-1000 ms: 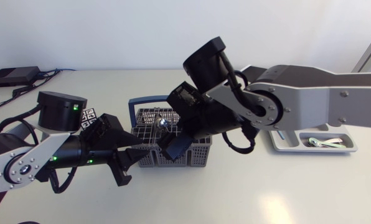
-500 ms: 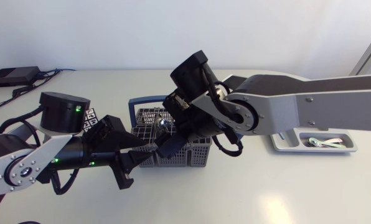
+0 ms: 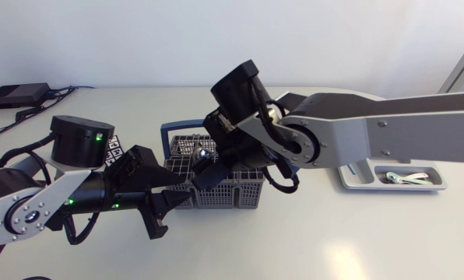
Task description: Transfer all utensils from the basket to the drawer tray.
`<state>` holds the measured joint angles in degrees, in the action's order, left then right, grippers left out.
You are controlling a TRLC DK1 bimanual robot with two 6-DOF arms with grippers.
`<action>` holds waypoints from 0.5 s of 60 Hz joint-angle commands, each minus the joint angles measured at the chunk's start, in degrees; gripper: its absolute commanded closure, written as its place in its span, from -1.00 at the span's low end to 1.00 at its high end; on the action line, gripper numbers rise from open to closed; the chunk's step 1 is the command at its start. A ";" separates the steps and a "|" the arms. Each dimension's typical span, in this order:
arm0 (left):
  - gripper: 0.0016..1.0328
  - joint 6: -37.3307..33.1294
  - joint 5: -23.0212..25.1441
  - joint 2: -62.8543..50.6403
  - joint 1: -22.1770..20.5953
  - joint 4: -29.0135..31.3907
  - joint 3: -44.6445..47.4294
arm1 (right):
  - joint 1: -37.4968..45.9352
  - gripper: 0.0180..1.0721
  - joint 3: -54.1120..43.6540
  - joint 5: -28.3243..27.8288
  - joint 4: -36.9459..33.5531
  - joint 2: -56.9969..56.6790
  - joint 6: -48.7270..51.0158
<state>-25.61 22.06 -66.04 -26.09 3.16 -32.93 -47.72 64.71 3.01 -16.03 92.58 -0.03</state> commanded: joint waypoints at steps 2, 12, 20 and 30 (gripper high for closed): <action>0.06 -1.03 0.52 0.65 -0.63 0.71 0.76 | 0.88 -0.45 1.39 -0.81 0.56 1.64 -1.90; 0.07 -0.94 0.26 -0.14 -2.13 0.62 0.50 | 1.05 -0.12 1.74 -1.69 0.48 2.17 -1.90; 0.07 -0.94 0.08 -1.02 -3.01 0.53 0.06 | 1.41 0.08 1.91 -2.57 0.74 2.79 -1.73; 0.07 -0.94 -0.36 -1.46 -3.62 0.62 -0.12 | 1.32 0.16 2.27 -3.36 0.74 4.10 -1.73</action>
<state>-25.58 22.00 -66.65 -29.32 3.38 -32.93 -46.70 65.91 -0.14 -15.81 95.04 -0.25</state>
